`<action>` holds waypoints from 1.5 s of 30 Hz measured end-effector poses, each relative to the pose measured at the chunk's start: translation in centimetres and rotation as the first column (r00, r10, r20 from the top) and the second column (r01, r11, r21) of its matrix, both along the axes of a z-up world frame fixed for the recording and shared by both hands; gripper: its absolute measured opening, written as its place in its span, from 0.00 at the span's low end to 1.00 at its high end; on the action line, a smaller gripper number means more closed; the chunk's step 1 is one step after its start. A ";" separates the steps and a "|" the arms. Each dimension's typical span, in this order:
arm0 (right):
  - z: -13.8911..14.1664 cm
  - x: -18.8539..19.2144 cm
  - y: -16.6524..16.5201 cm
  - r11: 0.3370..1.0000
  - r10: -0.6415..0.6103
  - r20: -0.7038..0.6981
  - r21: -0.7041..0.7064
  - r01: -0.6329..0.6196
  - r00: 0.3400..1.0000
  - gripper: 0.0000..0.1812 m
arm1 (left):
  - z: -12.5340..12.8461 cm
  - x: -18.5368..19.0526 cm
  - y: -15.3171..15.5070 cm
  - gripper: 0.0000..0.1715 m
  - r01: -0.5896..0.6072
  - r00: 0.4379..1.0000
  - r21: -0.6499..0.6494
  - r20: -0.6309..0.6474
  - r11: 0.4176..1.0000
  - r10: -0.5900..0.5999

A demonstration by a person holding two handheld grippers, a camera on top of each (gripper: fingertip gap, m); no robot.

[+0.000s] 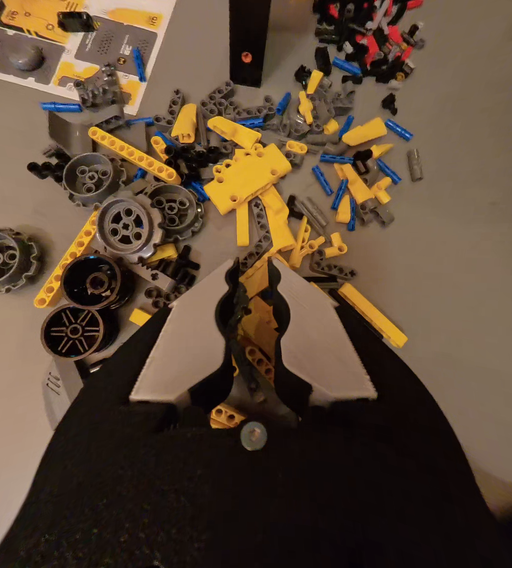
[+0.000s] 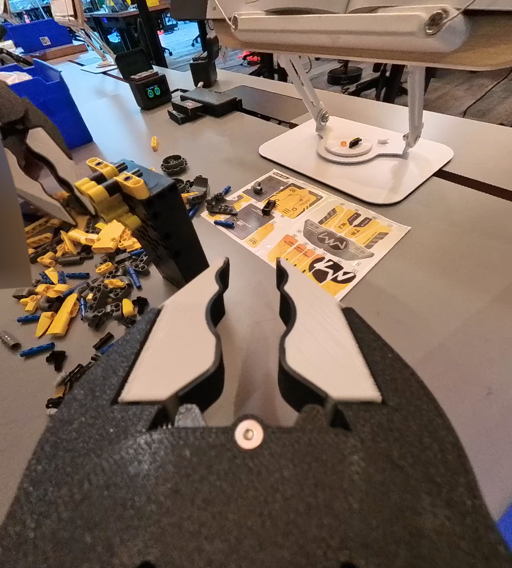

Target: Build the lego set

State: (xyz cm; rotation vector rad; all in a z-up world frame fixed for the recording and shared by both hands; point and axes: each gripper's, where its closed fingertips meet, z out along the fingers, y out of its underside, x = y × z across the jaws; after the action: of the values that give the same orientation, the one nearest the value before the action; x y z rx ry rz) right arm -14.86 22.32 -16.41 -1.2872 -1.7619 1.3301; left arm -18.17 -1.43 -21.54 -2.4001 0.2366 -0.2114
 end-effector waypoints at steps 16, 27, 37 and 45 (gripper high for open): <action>-0.2 -0.1 -0.1 1.000 0.000 0.008 0.009 0.000 1.000 0.17 | -0.1 -0.8 -0.3 0.00 -0.031 0.999 -0.007 -0.025 1.000 0.030; -0.3 -0.1 -0.2 1.000 0.002 0.014 0.022 -0.002 1.000 0.17 | 0.4 -0.8 -0.3 0.00 -0.024 1.000 0.035 -0.016 0.999 0.024; -0.4 -0.1 -0.2 1.000 0.001 0.017 0.027 -0.002 1.000 0.16 | -0.3 -1.0 -0.3 0.02 -0.043 0.999 0.001 -0.027 0.999 0.043; -0.7 -0.1 -0.3 0.999 0.001 0.027 0.052 -0.003 1.000 0.16 | 1.0 0.5 0.1 0.02 0.031 1.000 0.066 0.000 0.997 -0.031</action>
State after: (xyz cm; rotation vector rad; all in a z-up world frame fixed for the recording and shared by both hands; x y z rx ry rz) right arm -14.97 21.98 -17.07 -1.2805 -1.8047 1.2652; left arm -17.64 -1.32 -20.49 -2.3321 0.2759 -0.2152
